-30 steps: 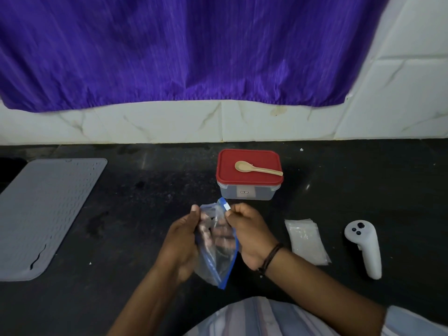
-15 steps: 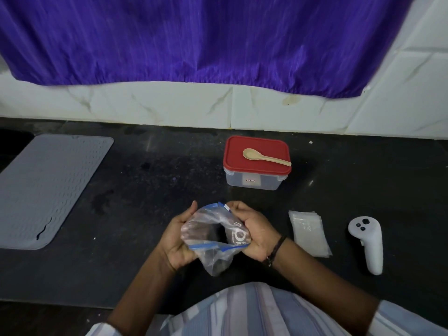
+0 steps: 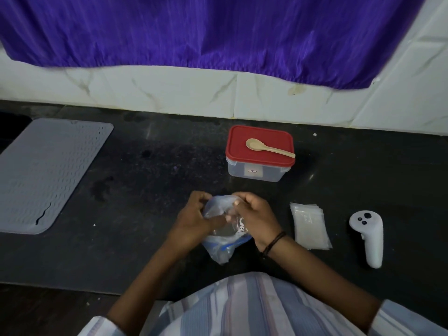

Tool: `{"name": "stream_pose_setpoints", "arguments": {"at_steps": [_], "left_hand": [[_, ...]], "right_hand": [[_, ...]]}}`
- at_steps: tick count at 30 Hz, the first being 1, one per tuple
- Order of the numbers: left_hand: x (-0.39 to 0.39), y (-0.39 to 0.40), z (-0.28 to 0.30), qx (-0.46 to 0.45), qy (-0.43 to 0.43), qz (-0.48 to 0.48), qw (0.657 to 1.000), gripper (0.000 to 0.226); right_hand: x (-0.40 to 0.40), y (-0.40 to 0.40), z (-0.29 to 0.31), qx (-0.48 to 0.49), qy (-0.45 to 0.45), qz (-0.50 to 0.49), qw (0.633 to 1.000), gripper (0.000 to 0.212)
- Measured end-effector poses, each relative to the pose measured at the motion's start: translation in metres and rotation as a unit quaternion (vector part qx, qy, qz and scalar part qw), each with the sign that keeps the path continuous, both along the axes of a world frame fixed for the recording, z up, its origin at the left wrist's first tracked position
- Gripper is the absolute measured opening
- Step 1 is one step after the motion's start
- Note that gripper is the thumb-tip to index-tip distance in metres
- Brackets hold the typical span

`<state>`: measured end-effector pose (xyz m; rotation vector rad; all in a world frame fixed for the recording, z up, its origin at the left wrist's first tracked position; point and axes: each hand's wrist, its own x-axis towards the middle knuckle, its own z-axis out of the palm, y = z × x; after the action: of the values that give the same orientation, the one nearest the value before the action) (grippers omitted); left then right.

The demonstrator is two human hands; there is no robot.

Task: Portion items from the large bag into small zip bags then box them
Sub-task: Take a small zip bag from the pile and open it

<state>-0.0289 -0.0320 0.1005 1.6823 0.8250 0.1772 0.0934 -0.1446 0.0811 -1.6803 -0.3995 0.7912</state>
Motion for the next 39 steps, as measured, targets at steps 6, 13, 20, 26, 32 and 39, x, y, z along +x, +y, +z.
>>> {"name": "stream_pose_setpoints", "arguments": {"at_steps": [6,13,20,26,32,39], "left_hand": [[-0.002,0.004,-0.013,0.448,0.060,-0.008,0.892,0.008],[0.024,-0.018,-0.015,-0.221,-0.050,0.241,0.944,0.014],[0.027,-0.003,-0.004,-0.533,-0.013,0.228,0.815,0.029],[0.017,0.002,-0.016,-0.552,-0.079,0.165,0.814,0.020],[0.007,0.003,-0.030,-0.232,-0.116,0.091,0.962,0.035],[0.002,0.002,-0.025,0.342,-0.060,-0.019,0.938,0.026]], "right_hand": [[0.002,0.011,0.008,0.059,0.340,-0.102,0.933,0.025],[0.000,0.022,0.004,0.042,0.399,-0.188,0.897,0.026],[0.001,0.015,-0.001,0.007,0.277,-0.140,0.951,0.021],[0.000,0.006,-0.015,-0.066,0.016,-0.150,0.986,0.010],[0.004,-0.008,-0.015,-0.051,-0.289,-0.016,0.956,0.009],[-0.004,-0.014,-0.003,-0.028,-0.669,0.077,0.739,0.019]]}}
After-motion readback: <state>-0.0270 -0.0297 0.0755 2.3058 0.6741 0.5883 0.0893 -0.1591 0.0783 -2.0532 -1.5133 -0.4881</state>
